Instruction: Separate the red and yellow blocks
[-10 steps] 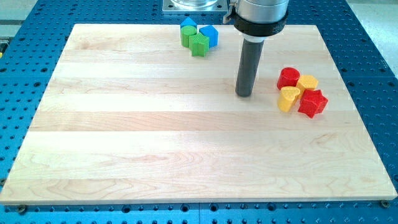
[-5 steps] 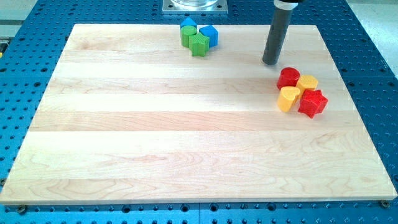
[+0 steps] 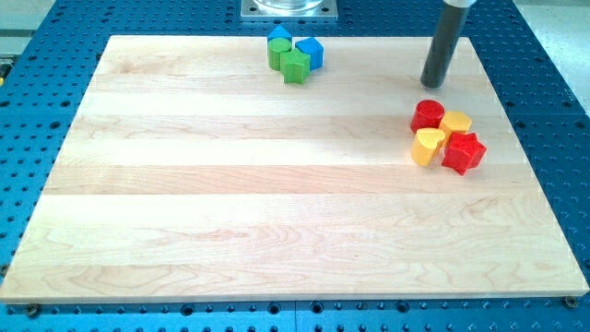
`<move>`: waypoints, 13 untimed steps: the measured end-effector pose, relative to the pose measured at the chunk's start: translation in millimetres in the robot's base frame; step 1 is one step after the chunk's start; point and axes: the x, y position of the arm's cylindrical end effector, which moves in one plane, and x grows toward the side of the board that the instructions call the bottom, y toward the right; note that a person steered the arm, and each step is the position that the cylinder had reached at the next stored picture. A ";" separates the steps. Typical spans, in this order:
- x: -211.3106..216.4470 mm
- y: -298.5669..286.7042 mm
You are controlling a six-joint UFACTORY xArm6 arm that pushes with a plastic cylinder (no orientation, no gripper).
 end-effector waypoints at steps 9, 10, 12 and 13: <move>68.1 10.2; 177.4 23.2; 191.4 11.5; 149.6 -2.1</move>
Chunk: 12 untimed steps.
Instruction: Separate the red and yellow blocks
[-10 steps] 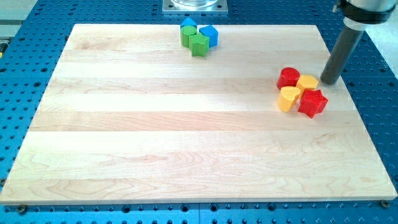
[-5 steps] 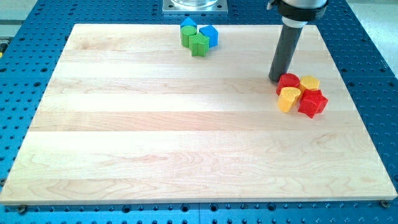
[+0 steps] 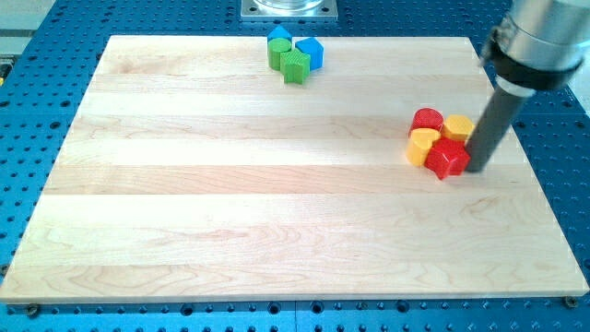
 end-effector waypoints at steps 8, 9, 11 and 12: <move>-140.8 -100.9; -156.8 -26.7; -84.4 -38.7; -38.8 -56.5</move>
